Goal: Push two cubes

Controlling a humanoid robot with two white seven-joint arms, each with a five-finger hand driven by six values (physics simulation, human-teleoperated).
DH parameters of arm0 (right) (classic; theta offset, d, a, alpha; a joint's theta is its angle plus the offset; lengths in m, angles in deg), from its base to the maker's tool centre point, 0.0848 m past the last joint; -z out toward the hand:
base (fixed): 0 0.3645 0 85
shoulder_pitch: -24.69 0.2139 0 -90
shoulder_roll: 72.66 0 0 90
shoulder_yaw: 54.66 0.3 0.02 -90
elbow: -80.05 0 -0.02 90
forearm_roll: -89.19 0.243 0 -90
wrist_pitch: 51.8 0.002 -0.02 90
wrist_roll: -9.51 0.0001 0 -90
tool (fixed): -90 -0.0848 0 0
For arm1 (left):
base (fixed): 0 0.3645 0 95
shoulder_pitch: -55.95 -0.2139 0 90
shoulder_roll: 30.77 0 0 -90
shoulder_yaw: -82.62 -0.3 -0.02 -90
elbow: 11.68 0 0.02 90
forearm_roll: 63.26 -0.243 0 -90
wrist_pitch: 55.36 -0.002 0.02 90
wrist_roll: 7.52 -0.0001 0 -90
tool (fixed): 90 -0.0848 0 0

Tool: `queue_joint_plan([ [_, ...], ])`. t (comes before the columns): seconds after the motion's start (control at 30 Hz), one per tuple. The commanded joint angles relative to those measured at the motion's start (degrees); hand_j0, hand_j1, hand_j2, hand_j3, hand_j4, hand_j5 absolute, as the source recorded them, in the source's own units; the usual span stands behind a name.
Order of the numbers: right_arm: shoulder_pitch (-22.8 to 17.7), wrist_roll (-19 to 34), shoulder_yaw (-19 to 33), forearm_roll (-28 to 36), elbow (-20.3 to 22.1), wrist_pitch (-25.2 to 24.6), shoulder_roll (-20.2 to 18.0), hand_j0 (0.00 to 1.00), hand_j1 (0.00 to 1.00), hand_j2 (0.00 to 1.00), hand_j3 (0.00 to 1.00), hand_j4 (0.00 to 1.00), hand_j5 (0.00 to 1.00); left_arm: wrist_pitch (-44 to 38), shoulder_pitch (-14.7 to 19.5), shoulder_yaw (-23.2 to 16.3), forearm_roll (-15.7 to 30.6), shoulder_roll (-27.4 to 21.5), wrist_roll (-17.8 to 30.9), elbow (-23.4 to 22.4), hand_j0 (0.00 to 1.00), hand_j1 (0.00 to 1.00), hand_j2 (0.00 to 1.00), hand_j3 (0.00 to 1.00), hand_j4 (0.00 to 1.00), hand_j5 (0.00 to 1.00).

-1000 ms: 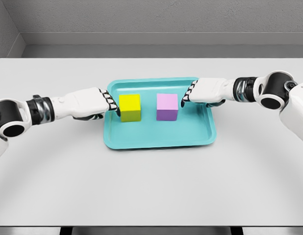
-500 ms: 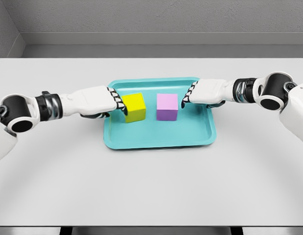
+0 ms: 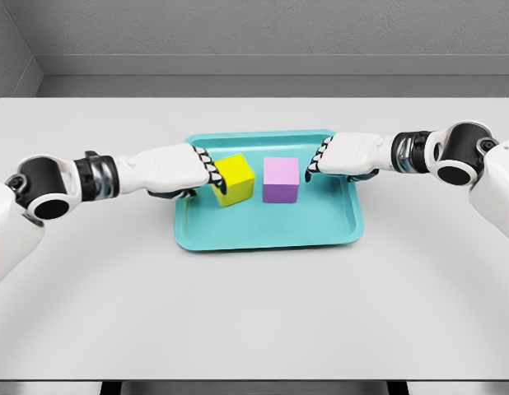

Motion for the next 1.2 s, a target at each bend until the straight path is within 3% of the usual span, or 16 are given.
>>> queue_joint_plan([
  [0.0,-0.09,-0.02,0.03,0.17,0.0,-0.13,-0.04,0.77,0.77,0.77,0.77,0.77,0.77,-0.14,0.0,0.04,0.08,0.6,0.24,0.04,0.65,0.65,0.65,0.65,0.65,0.65],
  [0.5,0.18,-0.02,0.03,-0.27,-1.32,-0.13,0.4,0.77,0.77,0.77,0.77,0.77,0.77,-0.14,-0.44,0.83,0.52,-1.07,0.24,-0.58,0.68,0.68,0.68,0.68,0.68,0.68],
  [0.57,0.35,-0.02,0.03,-0.97,-3.25,-0.13,1.45,0.77,0.77,0.77,0.77,0.77,0.77,-0.14,-0.26,0.65,0.69,-2.48,0.24,-2.24,0.68,0.68,0.68,0.68,0.68,0.68],
  [0.8,1.14,-0.02,0.12,-1.67,-4.92,-0.13,3.04,0.77,0.77,0.77,0.77,0.77,0.77,-0.14,0.26,0.3,0.6,-1.34,0.24,-6.73,0.68,0.68,0.68,0.68,0.68,0.68],
  [1.17,2.11,-0.02,0.12,-1.67,-4.48,-0.13,3.92,0.77,0.77,0.77,0.77,0.77,0.77,-0.14,1.76,0.3,0.34,0.24,0.33,-6.82,0.68,0.68,0.68,0.68,0.68,0.68],
])
